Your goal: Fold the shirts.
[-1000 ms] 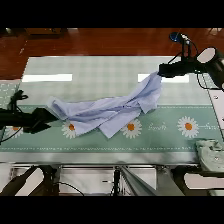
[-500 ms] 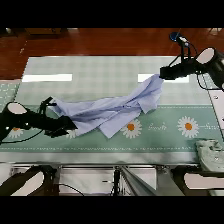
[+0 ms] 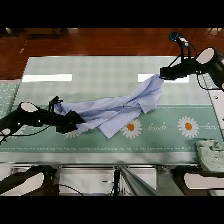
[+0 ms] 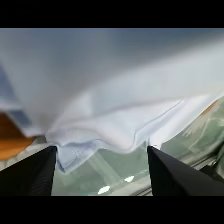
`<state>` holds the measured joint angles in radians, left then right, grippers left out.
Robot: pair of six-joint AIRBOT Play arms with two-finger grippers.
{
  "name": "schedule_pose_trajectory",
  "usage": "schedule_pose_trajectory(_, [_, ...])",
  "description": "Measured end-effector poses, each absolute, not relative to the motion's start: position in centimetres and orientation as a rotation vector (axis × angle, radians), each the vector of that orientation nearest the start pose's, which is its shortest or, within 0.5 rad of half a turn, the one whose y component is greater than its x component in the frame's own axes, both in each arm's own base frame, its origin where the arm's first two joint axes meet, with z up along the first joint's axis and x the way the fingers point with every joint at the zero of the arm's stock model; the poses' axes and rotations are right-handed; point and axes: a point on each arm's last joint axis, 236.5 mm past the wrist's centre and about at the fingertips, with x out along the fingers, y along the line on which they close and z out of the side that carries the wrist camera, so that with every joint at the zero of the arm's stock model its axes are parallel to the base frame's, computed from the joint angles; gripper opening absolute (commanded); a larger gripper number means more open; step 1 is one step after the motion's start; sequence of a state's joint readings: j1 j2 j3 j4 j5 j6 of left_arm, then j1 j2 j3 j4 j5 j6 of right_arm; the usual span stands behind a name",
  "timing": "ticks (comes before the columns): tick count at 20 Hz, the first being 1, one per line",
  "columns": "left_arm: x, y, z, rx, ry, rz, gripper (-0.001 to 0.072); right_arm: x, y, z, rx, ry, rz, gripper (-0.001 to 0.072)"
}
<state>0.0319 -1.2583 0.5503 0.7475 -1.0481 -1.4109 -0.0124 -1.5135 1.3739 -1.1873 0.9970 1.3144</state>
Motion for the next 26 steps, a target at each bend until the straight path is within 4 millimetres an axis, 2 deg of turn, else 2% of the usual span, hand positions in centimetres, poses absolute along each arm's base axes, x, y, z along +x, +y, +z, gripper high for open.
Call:
schedule_pose_trajectory(3, [24.4,-15.6,-10.7,-0.893,1.626,-0.271,0.0695,47.7,6.8,1.5,0.146,1.084,0.297,0.0034])
schedule_pose_trajectory(4, [24.2,-16.3,-10.8,-0.911,1.644,-0.287,0.0588,47.7,6.8,1.5,0.146,1.085,0.298,0.0034])
schedule_pose_trajectory(6, [23.7,-17.0,-11.5,-0.88,1.683,-0.306,0.0222,47.7,6.8,1.5,0.146,1.085,0.298,0.0034])
schedule_pose_trajectory(7, [23.6,-17.0,-12.0,-0.847,1.697,-0.311,0.0107,47.7,6.8,1.5,0.146,1.086,0.298,0.0034])
schedule_pose_trajectory(8, [23.8,-17.3,-12.3,-0.829,1.703,-0.317,0.0027,47.6,6.9,1.4,0.146,1.089,0.299,0.0034])
schedule_pose_trajectory(11, [24.6,-17.7,-12.0,-0.787,1.696,-0.356,0.0025,47.2,6.9,1.3,0.146,1.105,0.305,0.0034])
schedule_pose_trajectory(14, [27.0,-17.2,-10.7,-0.711,1.615,-0.402,0.0024,46.9,6.9,2.1,0.143,1.099,0.308,0.0034])
schedule_pose_trajectory(15, [27.6,-17.2,-9.6,-0.7,1.589,-0.427,0.0024,46.9,6.8,2.7,0.141,1.086,0.307,0.0034])
schedule_pose_trajectory(19, [30.7,-17.4,-2.0,-0.668,1.396,-0.54,0.0023,46.6,5.6,6.8,0.14,0.997,0.285,0.0034])
schedule_pose_trajectory(22, [32.0,-17.3,5.5,-0.598,1.206,-0.62,0.0023,45.9,4.4,11.2,0.137,0.901,0.262,0.0034])
schedule_pose_trajectory(26, [32.8,-17.0,17.6,-0.481,0.878,-0.688,0.0023,43.3,3.8,19.8,0.114,0.701,0.247,0.0034])
